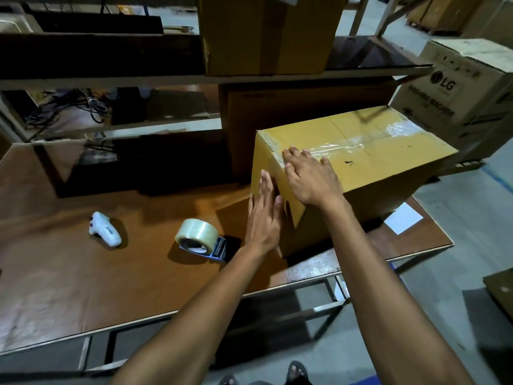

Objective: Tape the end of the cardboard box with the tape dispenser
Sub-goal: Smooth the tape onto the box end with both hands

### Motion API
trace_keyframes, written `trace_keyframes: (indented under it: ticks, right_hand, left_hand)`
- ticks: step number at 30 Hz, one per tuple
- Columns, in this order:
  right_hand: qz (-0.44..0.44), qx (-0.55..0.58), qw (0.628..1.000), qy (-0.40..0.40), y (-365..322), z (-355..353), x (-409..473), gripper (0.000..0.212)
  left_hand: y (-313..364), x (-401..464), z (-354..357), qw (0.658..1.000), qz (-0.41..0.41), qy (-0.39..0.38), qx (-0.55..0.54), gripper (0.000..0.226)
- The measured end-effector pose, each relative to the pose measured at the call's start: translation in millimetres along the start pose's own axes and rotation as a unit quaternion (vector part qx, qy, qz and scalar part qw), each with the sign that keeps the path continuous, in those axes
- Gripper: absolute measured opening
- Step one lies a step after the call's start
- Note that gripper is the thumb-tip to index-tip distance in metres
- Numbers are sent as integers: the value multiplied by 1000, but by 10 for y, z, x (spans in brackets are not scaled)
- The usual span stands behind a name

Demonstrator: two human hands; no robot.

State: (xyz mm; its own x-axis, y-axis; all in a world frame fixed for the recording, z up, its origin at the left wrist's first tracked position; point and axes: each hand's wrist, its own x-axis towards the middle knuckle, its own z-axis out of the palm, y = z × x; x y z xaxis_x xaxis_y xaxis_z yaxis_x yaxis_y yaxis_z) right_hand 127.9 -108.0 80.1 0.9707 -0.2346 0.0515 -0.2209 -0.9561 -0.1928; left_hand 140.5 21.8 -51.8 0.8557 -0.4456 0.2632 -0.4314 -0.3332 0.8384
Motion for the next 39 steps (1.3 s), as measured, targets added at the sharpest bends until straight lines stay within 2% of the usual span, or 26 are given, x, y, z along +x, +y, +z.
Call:
trace_keyframes:
  ticks: [4, 12, 14, 17, 21, 27, 29, 32, 35, 39]
  right_hand:
    - [3, 3, 1000, -1, -4, -8, 5, 58]
    - [3, 8, 1000, 8, -5, -3, 3, 56]
    - [0, 8, 1000, 14, -4, -7, 4, 56]
    - [-4, 15, 999, 31, -18, -7, -24, 54]
    - [-39, 32, 998, 34, -20, -26, -94, 52]
    - [-37, 19, 999, 19, -12, -44, -93, 52]
    - [-46, 10, 999, 16, 8, -10, -56, 54]
    - [-44, -3, 999, 8, 27, 21, -41, 58]
    - [-40, -5, 999, 7, 26, 31, -52, 58]
    - [-24, 6, 1000, 18, -2, 28, -37, 59]
  left_hand:
    - [276, 168, 4, 998, 43, 25, -27, 65]
    - [-273, -109, 26, 1000, -11, -16, 15, 73]
    - [-175, -35, -54, 1000, -9, 0, 12, 80]
    - [124, 183, -148, 999, 0, 32, -9, 70]
    - [187, 291, -83, 999, 23, 20, -36, 76]
    - [-44, 38, 109, 997, -65, -24, -24, 89]
    - [-34, 55, 72, 998, -47, -13, -26, 94]
    - [169, 195, -2, 999, -14, 31, -37, 77]
    - [280, 303, 9, 997, 21, 42, -57, 67]
    - [93, 201, 83, 997, 1, 29, -72, 79]
